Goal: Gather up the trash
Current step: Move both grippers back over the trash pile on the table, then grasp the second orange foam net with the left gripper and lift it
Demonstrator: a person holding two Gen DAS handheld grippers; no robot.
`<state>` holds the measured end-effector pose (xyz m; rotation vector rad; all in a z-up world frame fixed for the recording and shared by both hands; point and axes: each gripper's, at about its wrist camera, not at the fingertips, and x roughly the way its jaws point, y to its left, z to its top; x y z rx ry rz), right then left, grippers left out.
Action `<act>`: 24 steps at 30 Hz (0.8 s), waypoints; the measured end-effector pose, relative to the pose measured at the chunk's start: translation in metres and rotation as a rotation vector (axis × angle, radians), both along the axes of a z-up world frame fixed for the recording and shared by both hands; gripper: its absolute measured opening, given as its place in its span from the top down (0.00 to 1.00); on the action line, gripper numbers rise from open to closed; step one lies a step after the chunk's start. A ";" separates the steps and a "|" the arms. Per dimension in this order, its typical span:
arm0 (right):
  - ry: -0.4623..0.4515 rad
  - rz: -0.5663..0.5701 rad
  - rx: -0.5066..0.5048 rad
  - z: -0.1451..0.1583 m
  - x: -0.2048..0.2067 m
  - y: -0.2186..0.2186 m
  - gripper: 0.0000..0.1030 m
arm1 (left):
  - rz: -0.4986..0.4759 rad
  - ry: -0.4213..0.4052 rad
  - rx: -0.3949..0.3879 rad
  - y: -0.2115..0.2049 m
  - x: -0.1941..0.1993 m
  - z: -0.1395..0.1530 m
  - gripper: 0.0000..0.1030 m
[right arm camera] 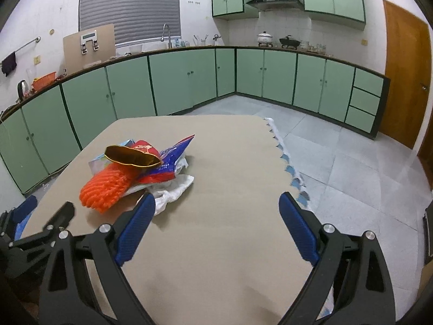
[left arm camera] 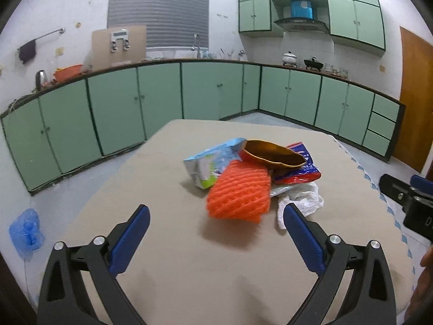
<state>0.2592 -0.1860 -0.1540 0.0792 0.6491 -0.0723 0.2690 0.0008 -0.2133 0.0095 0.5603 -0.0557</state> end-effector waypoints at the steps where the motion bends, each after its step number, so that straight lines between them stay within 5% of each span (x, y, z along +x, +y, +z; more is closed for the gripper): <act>1: 0.006 0.002 0.005 -0.003 0.004 -0.001 0.13 | -0.012 0.005 -0.005 -0.004 0.006 -0.003 0.06; 7: 0.039 0.045 0.060 -0.014 0.020 -0.004 0.13 | -0.032 0.061 0.005 -0.014 0.036 -0.021 0.15; 11: 0.064 0.063 0.073 -0.019 0.025 -0.003 0.13 | -0.055 0.124 -0.025 -0.013 0.050 -0.031 0.44; 16: 0.073 0.088 0.070 -0.019 0.027 0.005 0.13 | -0.088 0.109 -0.061 -0.007 0.040 -0.024 0.75; 24: 0.056 0.136 0.070 -0.004 0.025 0.025 0.13 | -0.113 0.069 -0.077 0.005 0.006 0.000 0.84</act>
